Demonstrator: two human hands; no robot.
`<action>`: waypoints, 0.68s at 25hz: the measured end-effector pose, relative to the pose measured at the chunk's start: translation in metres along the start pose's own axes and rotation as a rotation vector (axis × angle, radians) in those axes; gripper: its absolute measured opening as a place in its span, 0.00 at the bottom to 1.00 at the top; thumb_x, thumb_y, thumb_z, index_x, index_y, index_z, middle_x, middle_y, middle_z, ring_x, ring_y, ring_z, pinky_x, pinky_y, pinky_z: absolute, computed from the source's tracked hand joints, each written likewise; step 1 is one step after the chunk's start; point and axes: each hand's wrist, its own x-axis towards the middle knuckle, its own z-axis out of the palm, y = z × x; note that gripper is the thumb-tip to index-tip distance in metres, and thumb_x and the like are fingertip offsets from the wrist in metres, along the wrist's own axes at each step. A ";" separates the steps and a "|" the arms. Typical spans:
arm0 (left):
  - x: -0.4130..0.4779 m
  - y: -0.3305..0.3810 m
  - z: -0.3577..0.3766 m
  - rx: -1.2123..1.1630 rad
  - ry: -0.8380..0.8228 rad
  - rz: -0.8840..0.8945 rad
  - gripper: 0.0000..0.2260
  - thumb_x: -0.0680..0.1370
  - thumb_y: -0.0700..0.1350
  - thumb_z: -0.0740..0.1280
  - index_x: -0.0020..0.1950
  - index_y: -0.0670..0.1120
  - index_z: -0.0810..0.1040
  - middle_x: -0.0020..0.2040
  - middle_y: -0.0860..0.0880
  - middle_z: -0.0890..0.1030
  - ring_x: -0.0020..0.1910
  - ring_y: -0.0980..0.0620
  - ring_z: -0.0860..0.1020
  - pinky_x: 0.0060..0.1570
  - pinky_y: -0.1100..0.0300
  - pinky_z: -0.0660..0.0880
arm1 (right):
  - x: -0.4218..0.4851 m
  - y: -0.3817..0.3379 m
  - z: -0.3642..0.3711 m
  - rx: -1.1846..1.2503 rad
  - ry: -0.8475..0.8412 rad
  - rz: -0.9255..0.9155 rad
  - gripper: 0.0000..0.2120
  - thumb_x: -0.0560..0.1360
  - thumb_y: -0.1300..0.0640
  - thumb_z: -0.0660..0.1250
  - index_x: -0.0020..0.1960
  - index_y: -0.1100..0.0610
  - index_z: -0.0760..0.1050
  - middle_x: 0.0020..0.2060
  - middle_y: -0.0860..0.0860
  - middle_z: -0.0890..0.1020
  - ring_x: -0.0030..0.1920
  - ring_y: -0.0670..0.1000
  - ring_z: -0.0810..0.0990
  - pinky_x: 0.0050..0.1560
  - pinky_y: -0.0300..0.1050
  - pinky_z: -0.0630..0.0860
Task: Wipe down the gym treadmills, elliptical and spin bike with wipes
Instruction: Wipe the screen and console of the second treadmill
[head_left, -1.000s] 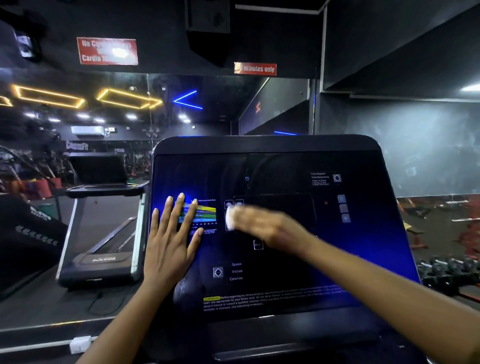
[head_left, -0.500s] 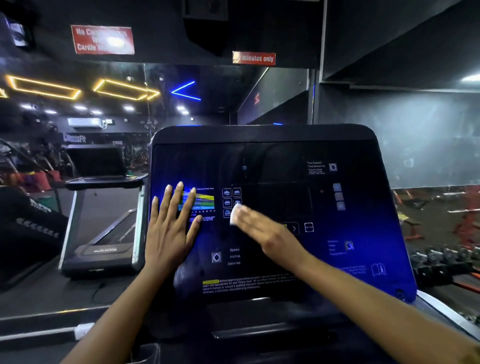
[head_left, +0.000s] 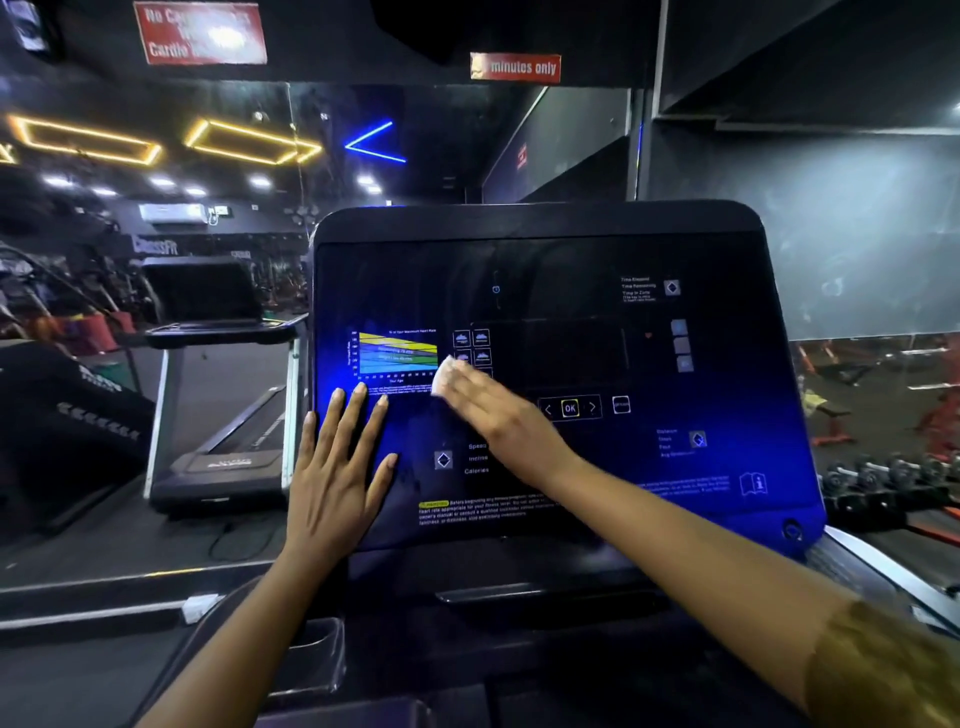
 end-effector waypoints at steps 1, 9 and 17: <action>0.000 -0.001 0.000 -0.004 0.004 0.000 0.26 0.82 0.58 0.45 0.74 0.45 0.62 0.74 0.43 0.63 0.74 0.44 0.58 0.72 0.48 0.50 | -0.012 -0.013 0.009 0.012 -0.019 -0.066 0.23 0.75 0.71 0.46 0.64 0.66 0.72 0.64 0.61 0.74 0.65 0.58 0.72 0.63 0.49 0.72; -0.002 0.000 0.004 0.005 0.019 -0.001 0.26 0.82 0.58 0.45 0.75 0.46 0.61 0.75 0.44 0.62 0.74 0.44 0.57 0.72 0.46 0.52 | -0.077 -0.012 0.000 0.106 -0.135 -0.327 0.17 0.80 0.67 0.51 0.65 0.64 0.72 0.65 0.59 0.73 0.67 0.55 0.70 0.70 0.44 0.63; -0.002 -0.004 0.004 -0.008 0.019 0.010 0.24 0.82 0.56 0.46 0.75 0.46 0.60 0.75 0.44 0.61 0.76 0.47 0.54 0.73 0.48 0.49 | -0.038 -0.050 0.017 0.075 -0.033 -0.205 0.18 0.78 0.67 0.50 0.62 0.64 0.75 0.61 0.59 0.77 0.63 0.56 0.74 0.66 0.45 0.68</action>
